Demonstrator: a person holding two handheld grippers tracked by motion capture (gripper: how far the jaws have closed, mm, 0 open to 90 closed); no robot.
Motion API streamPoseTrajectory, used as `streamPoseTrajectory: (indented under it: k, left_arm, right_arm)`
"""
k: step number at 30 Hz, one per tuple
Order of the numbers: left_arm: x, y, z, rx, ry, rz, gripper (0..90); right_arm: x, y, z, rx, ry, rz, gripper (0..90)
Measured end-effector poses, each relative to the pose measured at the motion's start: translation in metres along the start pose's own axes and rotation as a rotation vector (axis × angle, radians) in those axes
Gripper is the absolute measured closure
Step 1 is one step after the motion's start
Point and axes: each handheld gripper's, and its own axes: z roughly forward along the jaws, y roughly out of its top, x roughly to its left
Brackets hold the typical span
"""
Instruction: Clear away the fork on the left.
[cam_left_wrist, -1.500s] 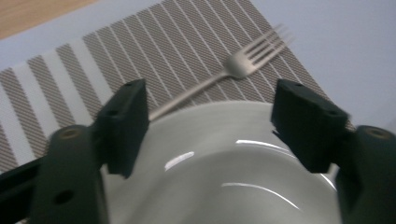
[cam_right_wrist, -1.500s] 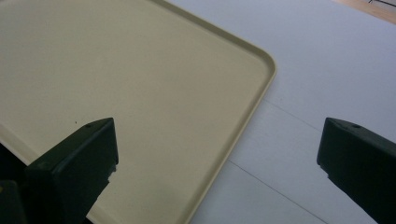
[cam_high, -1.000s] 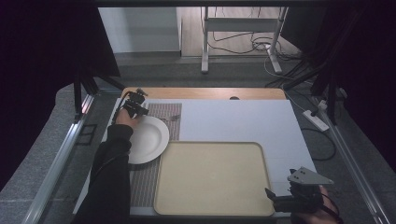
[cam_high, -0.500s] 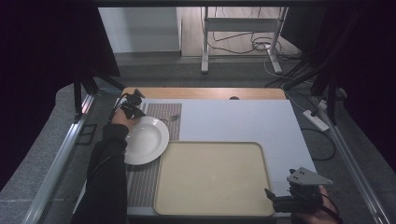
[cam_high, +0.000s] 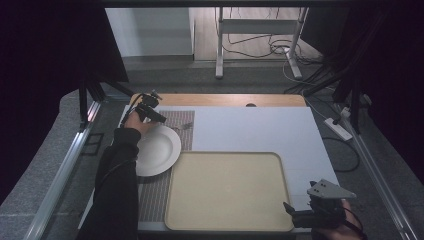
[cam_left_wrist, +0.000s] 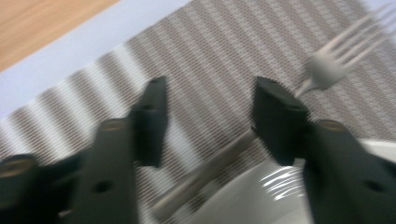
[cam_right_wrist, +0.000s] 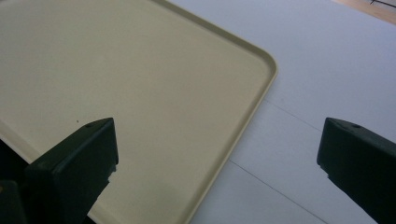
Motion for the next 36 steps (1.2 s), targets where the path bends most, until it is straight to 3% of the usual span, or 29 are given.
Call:
streamPoseTrajectory:
  k: [3,6,11,12,14,21,26,29,33,36]
  left_arm:
    - [-0.008,0.005,0.010,0.024,-0.021,0.021,15.5]
    - [-0.014,0.010,0.018,0.045,-0.041,0.048,3.8]
    - [-0.021,0.015,0.030,0.094,-0.007,0.089,3.3]
    - [-0.022,0.016,0.031,0.106,0.009,0.097,5.0]
    - [-0.020,0.016,0.031,0.104,-0.023,0.095,11.3]
    - [-0.007,0.009,0.022,0.078,-0.048,0.131,50.4]
    - [0.006,0.000,0.018,0.052,-0.069,0.159,72.5]
    - [0.009,-0.004,0.017,0.037,-0.083,0.185,76.9]
    - [0.005,-0.005,0.016,0.044,-0.076,0.259,83.5]
    - [0.003,-0.005,0.016,0.044,-0.064,0.265,84.8]
  right_arm:
    - [0.000,0.000,0.000,0.000,0.000,0.000,0.0]
    - [0.000,0.000,0.000,0.000,0.000,-0.002,0.0]
    - [0.000,0.000,0.000,-0.001,0.002,-0.003,0.0]
    - [0.000,0.000,0.000,-0.001,0.002,-0.003,0.0]
    - [0.000,0.000,0.000,-0.003,0.002,-0.005,0.0]
    - [0.001,0.000,0.000,-0.003,0.002,-0.010,0.0]
    - [0.001,0.000,0.000,0.001,0.003,-0.009,0.0]
    - [0.001,0.000,0.000,0.001,0.003,-0.010,0.0]
    - [0.000,0.000,0.000,0.002,0.004,-0.010,0.0]
    - [0.001,0.000,0.000,0.004,0.003,-0.012,0.0]
